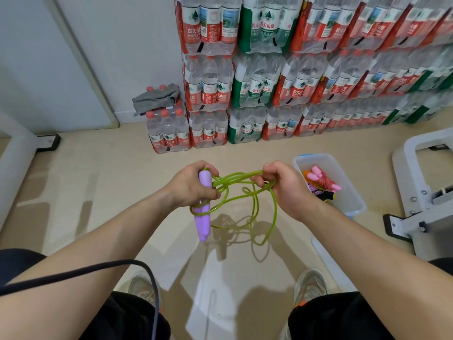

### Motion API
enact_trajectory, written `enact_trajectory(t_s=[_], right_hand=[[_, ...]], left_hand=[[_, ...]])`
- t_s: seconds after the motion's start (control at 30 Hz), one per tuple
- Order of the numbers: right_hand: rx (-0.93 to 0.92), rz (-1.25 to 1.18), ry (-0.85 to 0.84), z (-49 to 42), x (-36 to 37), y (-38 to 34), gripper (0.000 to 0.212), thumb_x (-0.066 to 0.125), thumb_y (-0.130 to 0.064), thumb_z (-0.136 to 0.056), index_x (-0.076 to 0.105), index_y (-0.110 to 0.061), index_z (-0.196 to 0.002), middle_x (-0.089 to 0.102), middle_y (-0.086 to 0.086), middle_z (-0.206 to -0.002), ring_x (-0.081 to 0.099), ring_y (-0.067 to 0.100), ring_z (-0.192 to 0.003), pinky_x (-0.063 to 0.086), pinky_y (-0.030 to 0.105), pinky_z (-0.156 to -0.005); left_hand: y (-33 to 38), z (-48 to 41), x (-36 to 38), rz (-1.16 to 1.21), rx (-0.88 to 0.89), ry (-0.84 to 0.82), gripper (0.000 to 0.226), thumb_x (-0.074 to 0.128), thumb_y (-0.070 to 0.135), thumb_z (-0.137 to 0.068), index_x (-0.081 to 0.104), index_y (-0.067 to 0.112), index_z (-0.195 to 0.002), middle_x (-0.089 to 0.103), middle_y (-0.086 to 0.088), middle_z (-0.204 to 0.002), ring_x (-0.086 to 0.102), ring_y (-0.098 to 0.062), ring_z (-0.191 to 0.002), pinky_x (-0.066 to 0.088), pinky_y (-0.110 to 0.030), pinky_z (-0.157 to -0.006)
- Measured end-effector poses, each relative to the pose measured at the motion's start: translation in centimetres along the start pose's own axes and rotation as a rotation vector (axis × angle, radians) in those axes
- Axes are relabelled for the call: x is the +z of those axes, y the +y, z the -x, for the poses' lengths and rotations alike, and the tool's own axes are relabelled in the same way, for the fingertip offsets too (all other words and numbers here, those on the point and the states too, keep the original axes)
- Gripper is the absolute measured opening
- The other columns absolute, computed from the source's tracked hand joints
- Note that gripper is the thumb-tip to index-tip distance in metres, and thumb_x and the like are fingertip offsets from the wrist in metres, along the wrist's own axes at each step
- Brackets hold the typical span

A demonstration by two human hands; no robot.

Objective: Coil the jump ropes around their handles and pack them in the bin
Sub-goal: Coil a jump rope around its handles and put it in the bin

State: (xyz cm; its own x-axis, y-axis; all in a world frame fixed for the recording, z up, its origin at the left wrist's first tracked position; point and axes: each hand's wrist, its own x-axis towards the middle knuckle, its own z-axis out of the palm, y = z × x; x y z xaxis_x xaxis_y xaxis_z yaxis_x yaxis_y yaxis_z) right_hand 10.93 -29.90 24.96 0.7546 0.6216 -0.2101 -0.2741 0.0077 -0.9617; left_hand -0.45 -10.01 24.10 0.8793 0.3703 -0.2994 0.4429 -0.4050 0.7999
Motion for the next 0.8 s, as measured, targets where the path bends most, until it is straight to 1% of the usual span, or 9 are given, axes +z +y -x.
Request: enact_trajectory(t_s=[0.07,0.13,0.23,0.37,0.47,0.57,0.67,0.73,0.8], right_hand=[[-0.043,0.051,0.02,0.1,-0.1,-0.1,0.039,0.054,-0.022,-0.078,0.045,-0.021,-0.04,0.038,-0.005,-0.047,0.044,0.013,-0.053,0.04,0.032,-0.077],[-0.099,0.191,0.038,-0.1,-0.4,0.2,0.044,0.065,-0.03,-0.082,0.041,-0.018,-0.047,0.031,0.0,-0.053,0.039,0.012,-0.054,0.034,0.028,-0.07],[-0.099,0.229,0.056,-0.3,-0.7,0.4,0.05,0.067,-0.03,-0.094,0.045,-0.011,-0.053,0.041,0.001,-0.053,0.052,0.013,-0.062,0.043,0.032,-0.084],[-0.042,0.206,0.044,0.1,-0.3,0.2,0.052,0.059,-0.028,-0.1,0.053,-0.016,-0.05,0.049,0.001,-0.052,0.062,0.02,-0.073,0.045,0.042,-0.097],[0.019,0.01,0.086,0.4,0.0,-0.7,0.044,0.055,-0.031,-0.102,0.048,-0.016,-0.061,0.039,-0.001,-0.047,0.057,0.02,-0.061,0.041,0.041,-0.088],[0.095,-0.189,0.212,0.2,-1.0,-2.1,0.049,0.053,-0.049,-0.099,0.034,-0.022,-0.063,0.025,-0.004,-0.049,0.038,0.015,-0.046,0.041,0.034,-0.068],[0.151,0.077,0.349,-0.4,-2.3,-2.1,0.054,0.041,-0.063,-0.1,0.031,-0.024,-0.064,0.024,-0.004,-0.055,0.027,0.016,-0.047,0.042,0.029,-0.054],[0.137,0.359,0.436,-1.1,-3.2,-0.8,0.05,0.034,-0.058,-0.104,0.037,-0.021,-0.071,0.033,-0.002,-0.062,0.033,0.017,-0.054,0.044,0.031,-0.057],[0.122,0.563,0.48,-1.6,-4.3,0.5,0.048,0.036,-0.053,-0.104,0.043,-0.017,-0.074,0.042,0.001,-0.067,0.044,0.023,-0.066,0.049,0.04,-0.07]], left_hand=[[0.1,0.0,0.0,0.031,-0.01,-0.053,0.043,0.086,0.008,-0.07,0.064,0.025,-0.103,0.073,-0.014,-0.085,0.061,-0.018,-0.068,0.054,-0.032,-0.062],[0.3,-0.1,0.1,0.034,-0.001,-0.033,0.043,0.084,0.005,-0.071,0.063,0.024,-0.103,0.069,-0.009,-0.08,0.058,-0.019,-0.065,0.052,-0.03,-0.059],[0.0,-0.4,0.2,0.019,-0.004,0.037,0.042,0.08,0.004,-0.071,0.062,0.028,-0.1,0.067,-0.005,-0.08,0.057,-0.017,-0.06,0.052,-0.027,-0.057],[-0.2,-0.6,0.4,-0.051,0.003,0.048,0.042,0.081,0.007,-0.07,0.062,0.029,-0.1,0.067,0.0,-0.082,0.058,-0.015,-0.061,0.052,-0.023,-0.057],[-0.8,-0.5,0.2,-0.234,0.013,0.063,0.044,0.083,0.013,-0.068,0.059,0.028,-0.102,0.064,0.004,-0.088,0.058,-0.019,-0.078,0.043,-0.023,-0.063],[-1.7,-0.3,-0.4,-0.281,-0.022,0.071,0.042,0.081,0.013,-0.069,0.063,0.028,-0.104,0.062,0.009,-0.088,0.059,-0.02,-0.086,0.039,-0.02,-0.064],[-1.8,-0.2,-0.9,-0.232,-0.029,0.083,0.04,0.082,0.013,-0.069,0.062,0.029,-0.1,0.061,0.014,-0.083,0.059,-0.018,-0.082,0.04,-0.015,-0.06],[-1.5,-0.2,-1.1,-0.207,-0.023,0.09,0.04,0.083,0.013,-0.069,0.062,0.029,-0.1,0.065,0.009,-0.088,0.061,-0.02,-0.084,0.046,-0.021,-0.066],[-1.3,-0.1,-1.2,-0.183,-0.021,0.1,0.041,0.084,0.013,-0.069,0.063,0.027,-0.102,0.069,0.003,-0.093,0.065,-0.023,-0.088,0.053,-0.028,-0.073]])
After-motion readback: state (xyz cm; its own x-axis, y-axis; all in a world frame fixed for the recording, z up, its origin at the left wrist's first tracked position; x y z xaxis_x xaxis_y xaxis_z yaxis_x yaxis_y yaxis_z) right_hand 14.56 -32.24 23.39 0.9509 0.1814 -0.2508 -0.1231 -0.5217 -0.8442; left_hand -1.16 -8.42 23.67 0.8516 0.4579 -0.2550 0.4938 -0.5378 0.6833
